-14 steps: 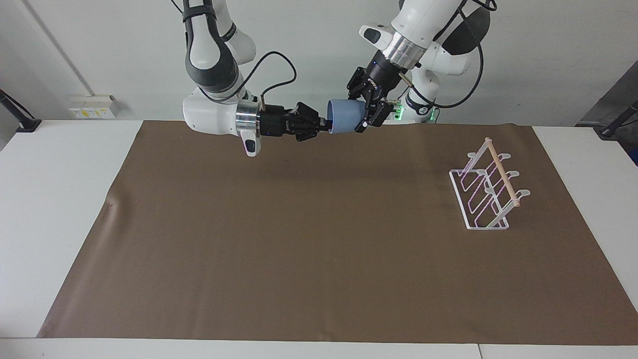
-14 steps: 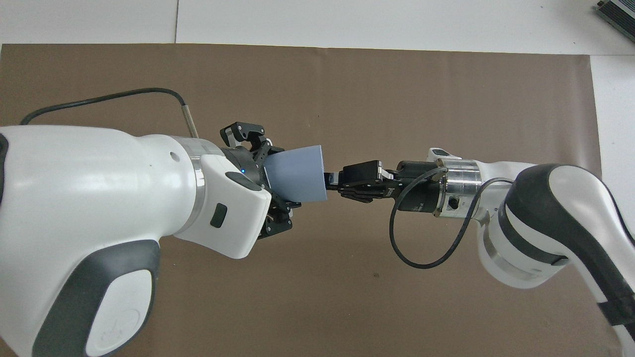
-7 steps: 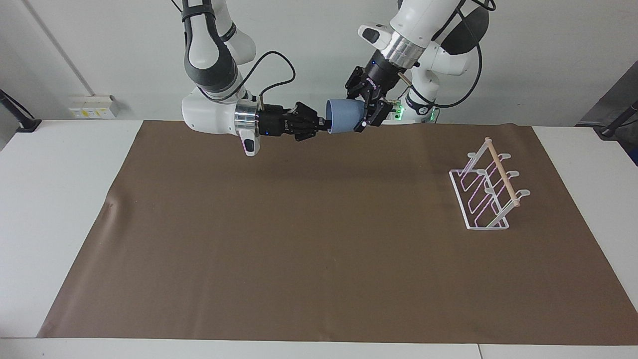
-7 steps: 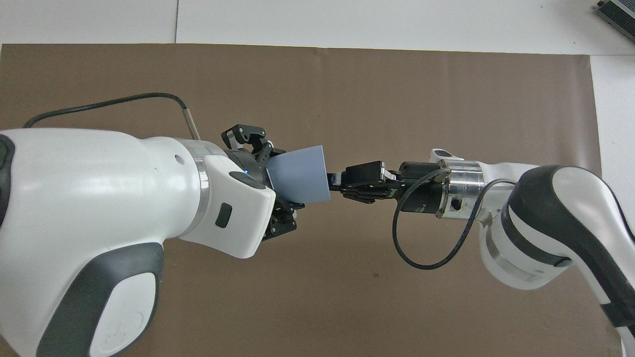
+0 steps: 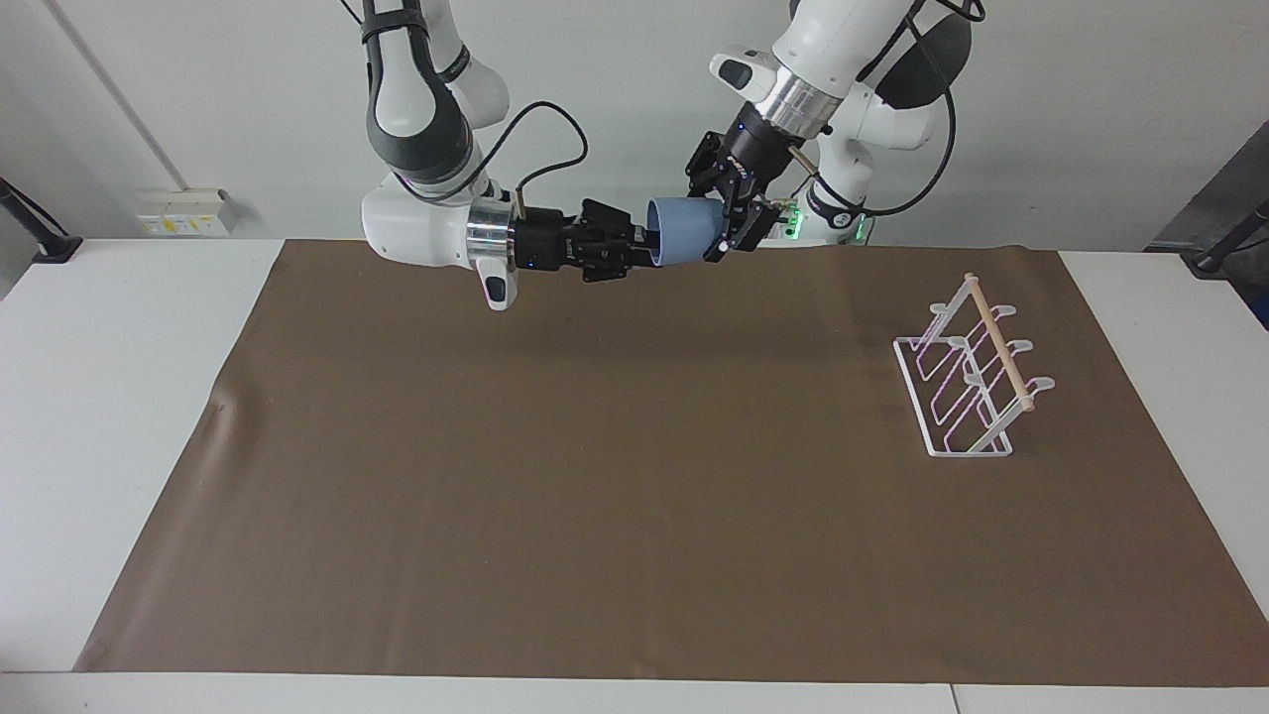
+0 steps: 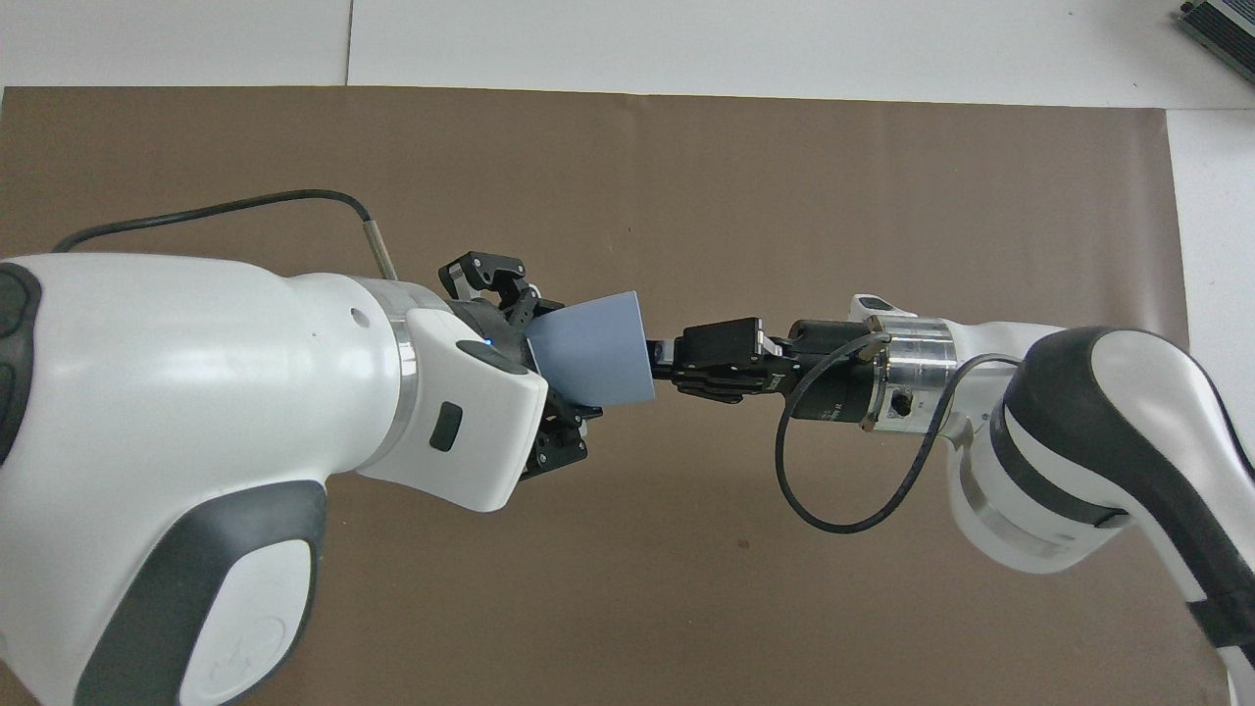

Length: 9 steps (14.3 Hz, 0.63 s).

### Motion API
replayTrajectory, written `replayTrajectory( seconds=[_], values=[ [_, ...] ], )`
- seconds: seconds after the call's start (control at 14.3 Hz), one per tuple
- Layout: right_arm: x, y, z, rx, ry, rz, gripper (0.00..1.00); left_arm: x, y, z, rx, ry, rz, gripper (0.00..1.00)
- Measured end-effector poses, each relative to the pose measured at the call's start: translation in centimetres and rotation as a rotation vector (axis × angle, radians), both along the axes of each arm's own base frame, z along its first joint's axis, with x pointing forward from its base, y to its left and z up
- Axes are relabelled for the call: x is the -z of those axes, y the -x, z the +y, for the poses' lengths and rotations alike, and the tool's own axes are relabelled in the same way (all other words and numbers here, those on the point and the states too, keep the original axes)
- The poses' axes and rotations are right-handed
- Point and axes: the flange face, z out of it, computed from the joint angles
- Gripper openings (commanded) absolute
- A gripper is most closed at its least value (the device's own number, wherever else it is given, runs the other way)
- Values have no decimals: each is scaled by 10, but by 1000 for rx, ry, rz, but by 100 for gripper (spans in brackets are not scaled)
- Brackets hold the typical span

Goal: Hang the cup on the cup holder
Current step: 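Open the right gripper and pull it back while the left gripper carries the cup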

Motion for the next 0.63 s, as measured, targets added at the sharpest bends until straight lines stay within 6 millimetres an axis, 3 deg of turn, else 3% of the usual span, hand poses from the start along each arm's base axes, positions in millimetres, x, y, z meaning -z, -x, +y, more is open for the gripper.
replayTrajectory(
  seconds=[0.07, 0.14, 0.21, 0.35, 0.63],
  values=[
    [0, 0, 0, 1, 0, 0, 52, 0, 0, 0, 0, -1, 1, 0],
    [0, -1, -2, 6, 1, 0, 86, 0, 0, 0, -1, -1, 2, 0],
    [1, -3, -7, 10, 13, -3, 100, 0, 0, 1, -2, -1, 3, 0],
    [7, -5, -22, -7, 91, -23, 100, 0, -2, 3, -7, -1, 5, 0],
    [22, -13, -71, -42, 340, -63, 100, 2, -4, 8, -15, -6, 14, 0]
  ],
)
